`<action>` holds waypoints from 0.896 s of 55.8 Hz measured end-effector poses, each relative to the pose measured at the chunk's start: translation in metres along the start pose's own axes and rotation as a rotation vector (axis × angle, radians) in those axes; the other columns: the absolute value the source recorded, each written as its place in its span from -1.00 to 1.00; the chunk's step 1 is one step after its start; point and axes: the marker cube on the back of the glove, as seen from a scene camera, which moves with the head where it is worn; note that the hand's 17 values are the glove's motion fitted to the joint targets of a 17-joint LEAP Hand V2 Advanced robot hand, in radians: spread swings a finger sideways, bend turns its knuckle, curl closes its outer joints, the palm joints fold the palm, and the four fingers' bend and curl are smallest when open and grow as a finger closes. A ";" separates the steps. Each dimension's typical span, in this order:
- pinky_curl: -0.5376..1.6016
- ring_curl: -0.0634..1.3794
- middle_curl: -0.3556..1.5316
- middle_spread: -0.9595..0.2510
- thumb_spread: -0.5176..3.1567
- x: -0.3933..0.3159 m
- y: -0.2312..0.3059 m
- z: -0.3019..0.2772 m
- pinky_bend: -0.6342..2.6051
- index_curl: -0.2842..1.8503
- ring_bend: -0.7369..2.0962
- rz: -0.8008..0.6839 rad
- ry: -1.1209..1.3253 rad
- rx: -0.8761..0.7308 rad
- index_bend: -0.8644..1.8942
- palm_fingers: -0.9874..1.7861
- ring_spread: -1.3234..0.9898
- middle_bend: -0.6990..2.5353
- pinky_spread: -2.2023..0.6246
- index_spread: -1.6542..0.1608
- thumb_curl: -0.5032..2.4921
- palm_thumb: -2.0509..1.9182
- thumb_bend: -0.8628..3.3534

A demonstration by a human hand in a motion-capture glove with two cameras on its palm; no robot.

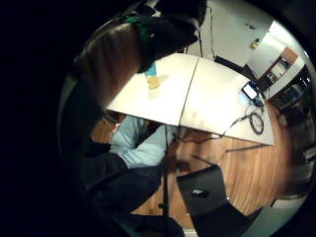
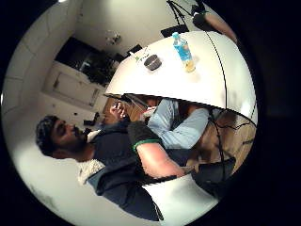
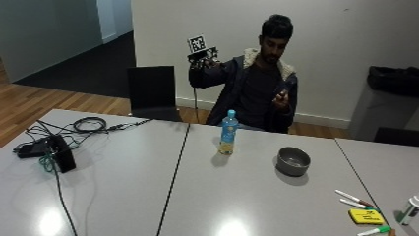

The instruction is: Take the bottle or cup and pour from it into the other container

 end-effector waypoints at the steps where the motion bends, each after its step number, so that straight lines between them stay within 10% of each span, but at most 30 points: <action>1: -0.47 -0.88 -0.54 0.56 -0.52 -0.002 0.001 0.000 -0.45 -0.64 -0.35 0.029 -0.001 -0.006 -0.14 0.14 0.21 -0.36 0.66 0.63 -0.61 0.17 -0.53; 5: -0.42 -0.80 -0.48 0.56 -0.42 -0.009 0.000 0.000 -0.44 -0.56 -0.35 0.229 0.005 -0.010 -0.14 0.11 0.24 -0.35 0.72 0.56 -0.58 0.18 -0.54; 10: -0.39 -0.77 -0.44 0.56 -0.35 0.001 -0.008 0.002 -0.44 -0.52 -0.36 0.018 0.008 -0.008 -0.16 0.10 0.27 -0.35 0.76 0.51 -0.55 0.19 -0.56; 21: -0.36 -0.74 -0.38 0.59 -0.29 -0.003 0.001 -0.002 -0.43 -0.47 -0.36 0.125 0.017 -0.160 -0.21 0.08 0.30 -0.37 0.81 0.49 -0.50 0.21 -0.60; 44: -0.29 -0.72 -0.32 0.74 -0.28 0.006 -0.078 0.108 -0.36 -0.46 -0.35 0.059 -0.012 0.028 -0.27 -0.04 0.34 -0.40 0.83 0.57 -0.44 0.21 -0.61; 50: -0.28 -0.71 -0.31 0.78 -0.28 0.002 -0.118 0.146 -0.34 -0.46 -0.35 0.263 -0.097 0.169 -0.27 -0.06 0.34 -0.40 0.83 0.60 -0.43 0.22 -0.61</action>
